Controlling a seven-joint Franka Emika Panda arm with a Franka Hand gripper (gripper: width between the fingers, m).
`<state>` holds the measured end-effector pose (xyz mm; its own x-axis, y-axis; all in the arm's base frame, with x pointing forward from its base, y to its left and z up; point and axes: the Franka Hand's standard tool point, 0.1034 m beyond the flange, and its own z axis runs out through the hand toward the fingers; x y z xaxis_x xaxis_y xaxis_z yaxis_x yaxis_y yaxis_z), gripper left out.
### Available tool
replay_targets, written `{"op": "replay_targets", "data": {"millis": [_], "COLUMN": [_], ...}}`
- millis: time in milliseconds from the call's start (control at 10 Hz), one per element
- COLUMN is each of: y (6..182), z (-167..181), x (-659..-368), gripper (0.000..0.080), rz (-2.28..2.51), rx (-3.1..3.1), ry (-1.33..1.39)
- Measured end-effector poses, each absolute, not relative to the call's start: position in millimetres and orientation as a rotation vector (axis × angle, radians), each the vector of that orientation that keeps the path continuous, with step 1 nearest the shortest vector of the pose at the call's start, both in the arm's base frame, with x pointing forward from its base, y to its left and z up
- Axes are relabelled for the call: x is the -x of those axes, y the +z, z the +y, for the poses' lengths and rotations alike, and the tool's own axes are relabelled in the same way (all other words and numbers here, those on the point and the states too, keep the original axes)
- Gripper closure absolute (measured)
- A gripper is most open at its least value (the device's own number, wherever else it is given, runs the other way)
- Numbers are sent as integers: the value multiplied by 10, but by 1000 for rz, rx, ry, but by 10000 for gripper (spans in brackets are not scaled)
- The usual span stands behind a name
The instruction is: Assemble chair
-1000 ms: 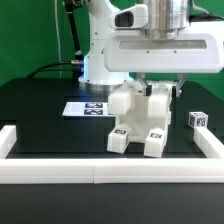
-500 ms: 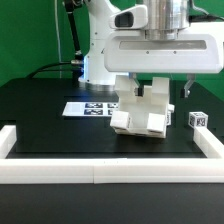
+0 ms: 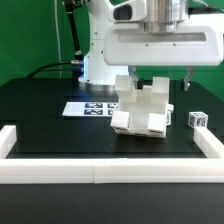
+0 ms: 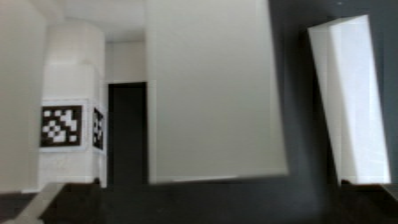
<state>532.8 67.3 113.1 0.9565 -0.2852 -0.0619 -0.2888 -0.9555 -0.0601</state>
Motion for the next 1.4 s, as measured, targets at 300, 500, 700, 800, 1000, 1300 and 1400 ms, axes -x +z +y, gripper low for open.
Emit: {"op": "replay_targets", "data": {"millis": [300,500,700,800,1000,1300,1400], "y": [1437,1520,1470,1424,1356,1272,1251], "z": [711,675,640,620,594,514,483], "x": [-5265,-5149,-5031,-4991,-4954,-4946,-4940], "gripper": [150,150,150,150,150,150,150], "rz": [441,440,436,423,422,399,398], "rx": [3015,3007,3010,3014,3020,3029,3032], "ry": [80,76,76,82,75,82,87]}}
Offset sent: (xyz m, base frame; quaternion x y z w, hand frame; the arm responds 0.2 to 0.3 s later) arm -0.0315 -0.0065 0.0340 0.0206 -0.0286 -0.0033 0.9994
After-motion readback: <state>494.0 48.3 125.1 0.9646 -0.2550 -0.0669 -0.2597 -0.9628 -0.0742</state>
